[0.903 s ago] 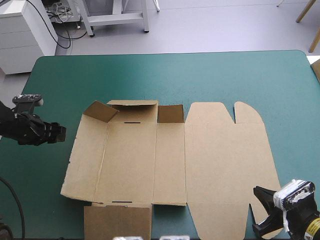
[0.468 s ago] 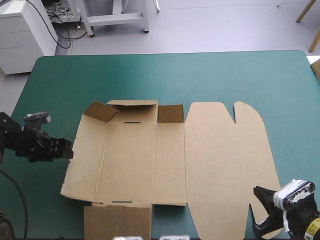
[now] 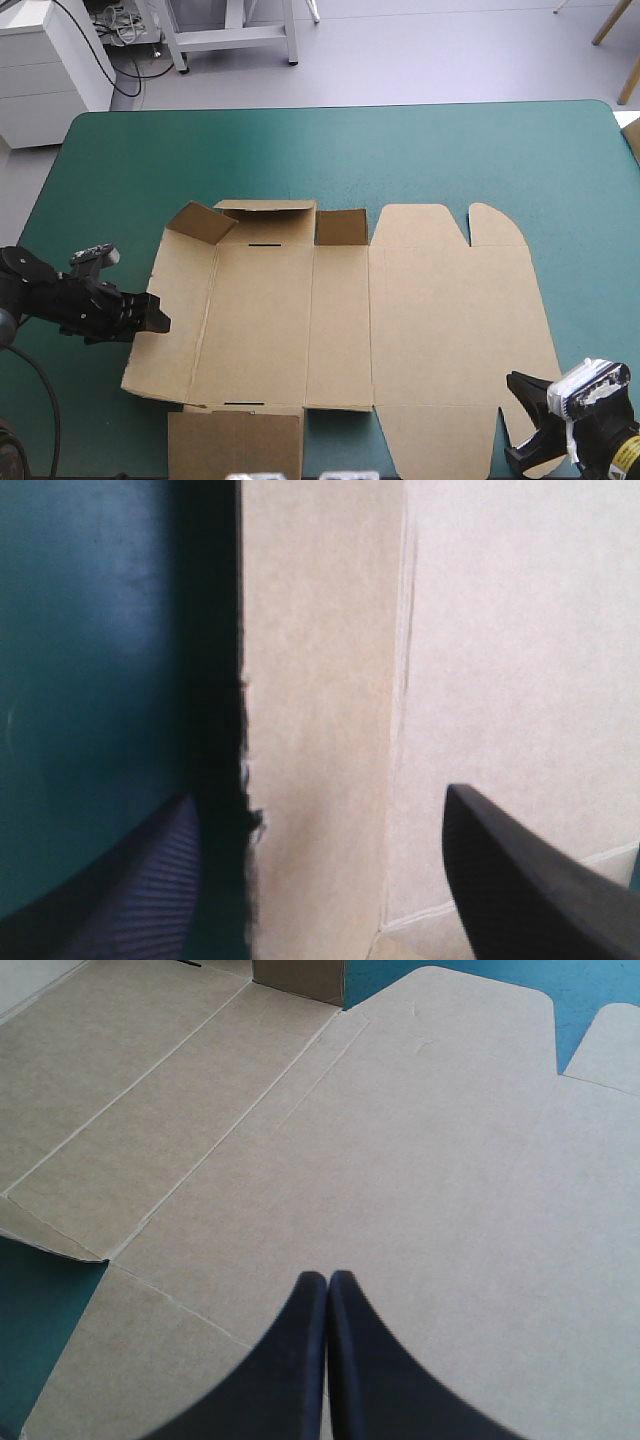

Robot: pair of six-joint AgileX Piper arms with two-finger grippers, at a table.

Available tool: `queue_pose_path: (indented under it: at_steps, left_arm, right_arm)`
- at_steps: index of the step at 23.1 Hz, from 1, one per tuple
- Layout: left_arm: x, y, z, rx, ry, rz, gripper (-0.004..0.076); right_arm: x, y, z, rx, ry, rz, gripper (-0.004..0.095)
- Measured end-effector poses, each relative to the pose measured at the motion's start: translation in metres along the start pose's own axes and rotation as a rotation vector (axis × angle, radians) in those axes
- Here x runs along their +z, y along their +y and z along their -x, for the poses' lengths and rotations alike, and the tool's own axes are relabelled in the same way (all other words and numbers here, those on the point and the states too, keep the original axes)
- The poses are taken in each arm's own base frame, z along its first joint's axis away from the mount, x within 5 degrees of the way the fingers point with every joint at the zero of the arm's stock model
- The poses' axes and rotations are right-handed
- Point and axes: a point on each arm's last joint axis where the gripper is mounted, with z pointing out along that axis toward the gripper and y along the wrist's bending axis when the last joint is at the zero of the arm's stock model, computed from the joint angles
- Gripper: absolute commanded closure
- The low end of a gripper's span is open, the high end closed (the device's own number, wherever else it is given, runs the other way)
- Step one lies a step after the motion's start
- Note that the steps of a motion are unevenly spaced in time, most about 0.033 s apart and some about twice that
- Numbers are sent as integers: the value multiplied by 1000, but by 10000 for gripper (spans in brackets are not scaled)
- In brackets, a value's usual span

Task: Fold the box

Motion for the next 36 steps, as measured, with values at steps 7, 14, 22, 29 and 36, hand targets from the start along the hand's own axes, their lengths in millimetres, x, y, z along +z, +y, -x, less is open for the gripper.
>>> queue_pose_path:
  at_steps: [7,14,22,29,36]
  left_arm:
    - [5,1,-4,-12,16,-12,540]
    - [5,-3,-3,83,3,-52,725]
    - [5,-4,-3,118,1,-64,577]
    - [-1,-3,-1,135,-22,-19,202]
    - [-41,-10,12,125,-115,133,202]
  right_arm:
    - [0,0,0,0,0,0,929]
    - [0,0,0,0,0,0,928]
    - [0,0,0,0,0,0,928]
    - [0,0,0,0,0,0,929]
    - [0,0,0,0,0,0,929]
